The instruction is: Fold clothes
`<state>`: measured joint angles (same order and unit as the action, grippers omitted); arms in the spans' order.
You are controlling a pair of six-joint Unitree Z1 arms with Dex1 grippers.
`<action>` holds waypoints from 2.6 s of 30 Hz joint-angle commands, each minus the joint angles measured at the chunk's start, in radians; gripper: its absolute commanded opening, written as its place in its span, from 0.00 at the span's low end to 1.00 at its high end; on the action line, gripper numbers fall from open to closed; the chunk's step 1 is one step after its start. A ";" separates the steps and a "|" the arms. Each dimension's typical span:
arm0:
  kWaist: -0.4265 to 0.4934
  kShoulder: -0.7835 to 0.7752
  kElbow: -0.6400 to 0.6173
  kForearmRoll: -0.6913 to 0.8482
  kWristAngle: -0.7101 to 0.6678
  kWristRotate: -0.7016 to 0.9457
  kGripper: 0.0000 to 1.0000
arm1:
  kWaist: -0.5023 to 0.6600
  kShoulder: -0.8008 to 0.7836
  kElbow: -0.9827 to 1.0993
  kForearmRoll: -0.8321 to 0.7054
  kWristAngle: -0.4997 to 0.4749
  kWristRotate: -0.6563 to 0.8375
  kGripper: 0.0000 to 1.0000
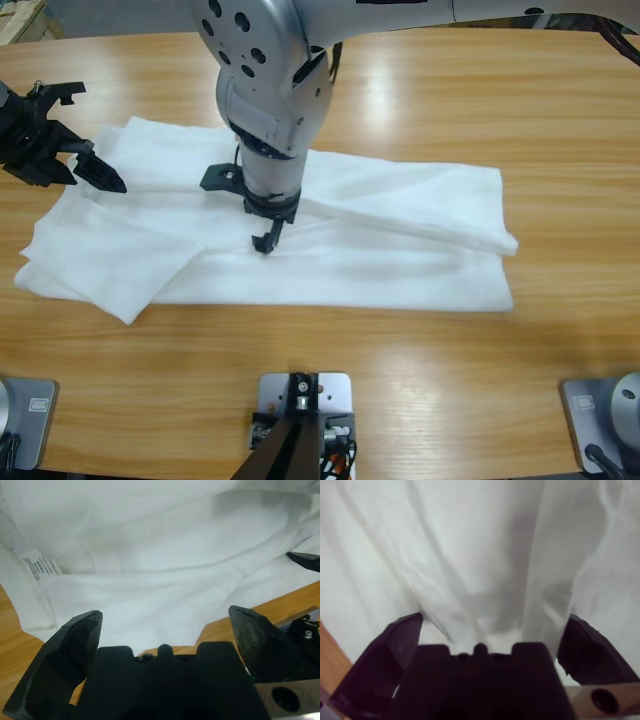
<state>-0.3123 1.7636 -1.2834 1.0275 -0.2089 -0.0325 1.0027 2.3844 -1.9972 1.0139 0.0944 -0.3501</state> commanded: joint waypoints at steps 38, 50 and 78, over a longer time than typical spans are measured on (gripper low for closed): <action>0.014 -0.017 0.040 -0.015 0.034 -0.037 0.98 | -0.185 -0.119 -0.250 0.256 0.073 0.110 0.92; 0.052 -0.065 0.049 -0.023 0.018 -0.047 0.98 | -0.440 -0.769 0.939 -0.717 0.370 0.665 0.95; 0.073 -0.142 0.087 -0.020 -0.072 -0.040 0.98 | -0.724 -1.246 1.551 -0.683 0.182 1.084 1.00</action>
<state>-0.2439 1.6075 -1.2291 1.0200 -0.2587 -0.0706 0.2896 1.2025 -0.4811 0.3267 0.3299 0.6840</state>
